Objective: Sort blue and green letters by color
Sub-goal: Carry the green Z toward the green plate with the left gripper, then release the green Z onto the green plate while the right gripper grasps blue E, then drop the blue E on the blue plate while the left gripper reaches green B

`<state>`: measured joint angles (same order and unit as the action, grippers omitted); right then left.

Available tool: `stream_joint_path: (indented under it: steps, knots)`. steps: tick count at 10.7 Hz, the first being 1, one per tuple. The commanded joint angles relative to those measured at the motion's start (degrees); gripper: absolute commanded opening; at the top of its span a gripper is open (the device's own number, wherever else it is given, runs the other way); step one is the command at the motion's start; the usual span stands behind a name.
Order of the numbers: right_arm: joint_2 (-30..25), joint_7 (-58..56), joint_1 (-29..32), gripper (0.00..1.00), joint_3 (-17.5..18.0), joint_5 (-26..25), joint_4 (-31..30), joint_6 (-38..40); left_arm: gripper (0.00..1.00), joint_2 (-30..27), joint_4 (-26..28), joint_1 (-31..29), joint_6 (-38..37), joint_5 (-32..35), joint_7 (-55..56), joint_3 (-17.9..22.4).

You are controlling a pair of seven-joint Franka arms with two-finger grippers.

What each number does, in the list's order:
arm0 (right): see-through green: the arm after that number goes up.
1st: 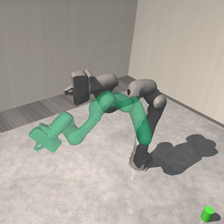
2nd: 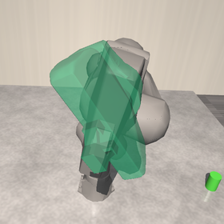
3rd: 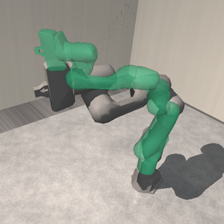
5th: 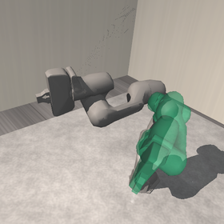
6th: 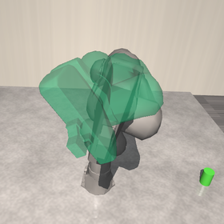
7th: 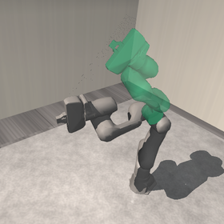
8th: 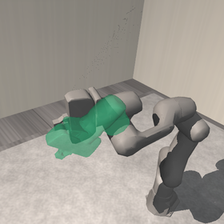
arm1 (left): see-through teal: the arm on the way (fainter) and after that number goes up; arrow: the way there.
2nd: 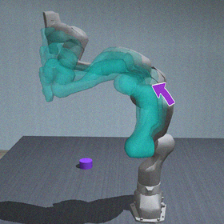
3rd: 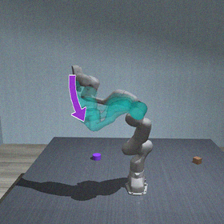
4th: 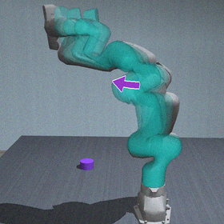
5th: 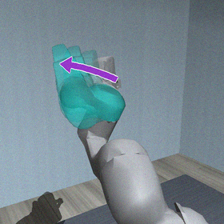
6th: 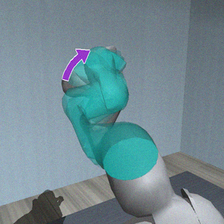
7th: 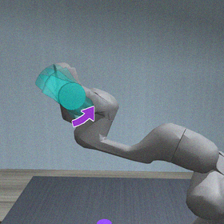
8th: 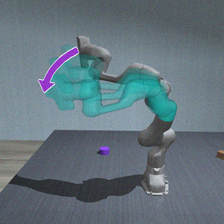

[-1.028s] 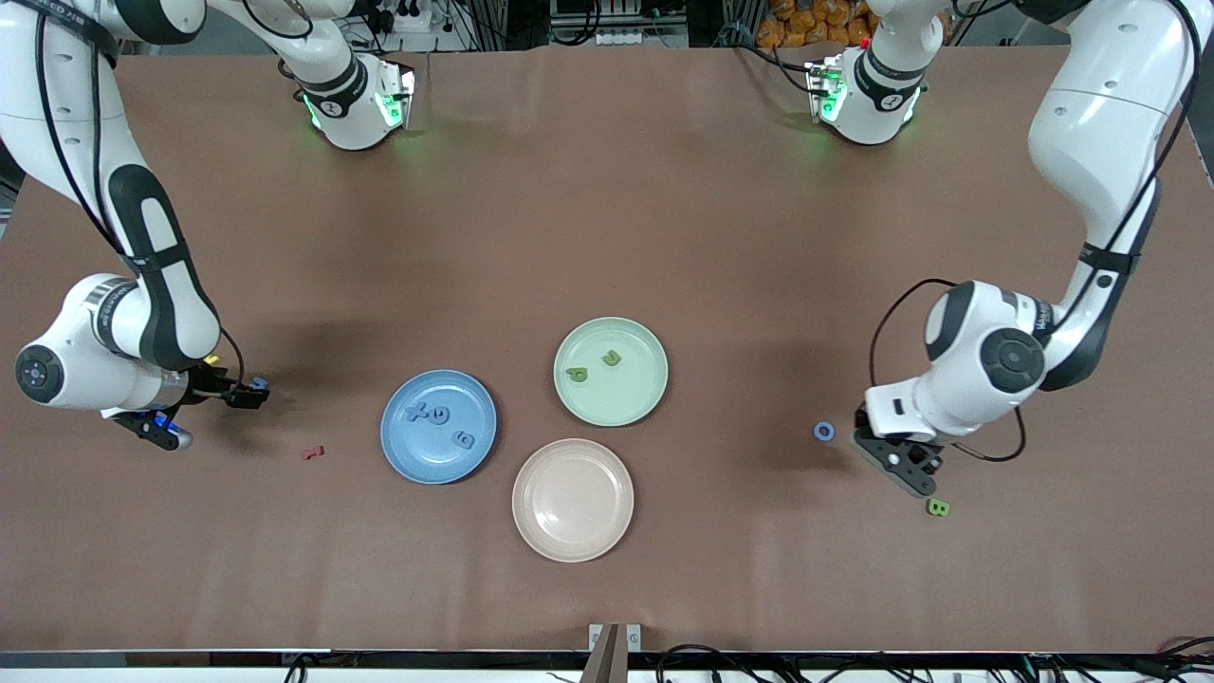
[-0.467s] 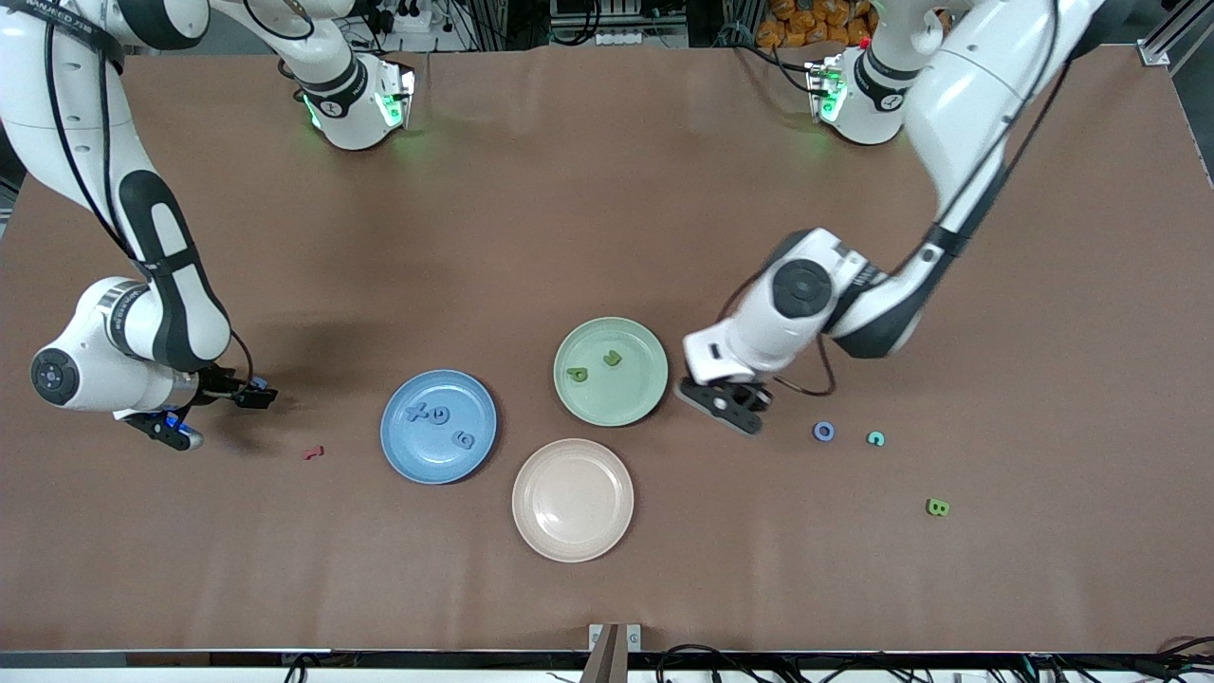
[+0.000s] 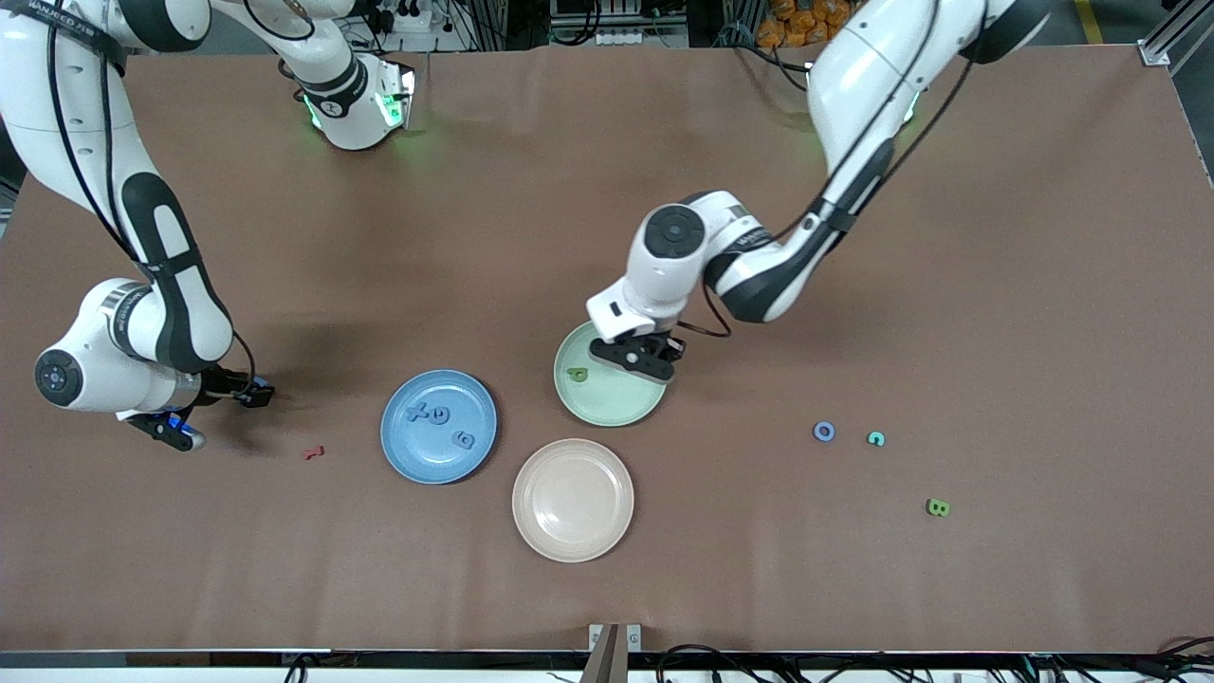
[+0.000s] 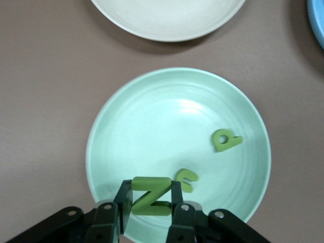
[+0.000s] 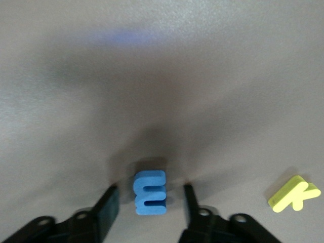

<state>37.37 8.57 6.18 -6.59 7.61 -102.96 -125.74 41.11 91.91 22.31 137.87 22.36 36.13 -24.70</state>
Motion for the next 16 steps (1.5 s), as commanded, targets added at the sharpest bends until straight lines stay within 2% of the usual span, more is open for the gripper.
stream_joint_path:
  steps: [1,3,5,6,8,12,14,16]
  knots:
    - [-0.02,-2.67,0.06,0.0,0.0,-0.05,-0.31,-0.12,1.0,0.72,-2.96,7.4,-0.32,1.36,2.99,7.73]
    - [-0.46,-2.85,-0.03,0.0,0.0,-0.13,-0.05,0.24,1.0,-0.07,-2.87,6.26,-0.67,1.1,2.81,8.08]
    - [-0.63,-3.21,-1.77,0.0,0.09,-0.05,2.14,0.76,1.0,-1.55,-2.26,2.32,-0.94,1.45,2.28,8.09]
    - [-0.63,-2.51,-3.44,0.0,0.09,0.04,3.89,2.5,1.0,-2.52,-2.0,0.21,-1.81,1.54,-1.46,8.09]
    - [-0.63,-2.76,-5.47,0.0,0.09,0.3,7.76,5.14,1.0,-2.88,-2.08,-6.72,-2.78,1.11,-17.41,7.39]
    - [-0.81,-2.68,-9.17,0.0,0.26,0.3,20.23,18.84,1.0,-1.48,-2.35,-19.65,-2.87,-0.91,-49.6,7.29]
    - [-0.99,-2.5,-11.53,0.0,1.14,0.74,21.66,19.31,1.0,-1.04,-2.61,-23.61,-2.87,-4.6,-55.53,7.29]
    - [-0.99,1.78,-14.52,0.0,1.14,3.89,22.36,19.4,1.0,0.01,-2.61,-28.18,-2.87,-7.41,-55.9,7.47]
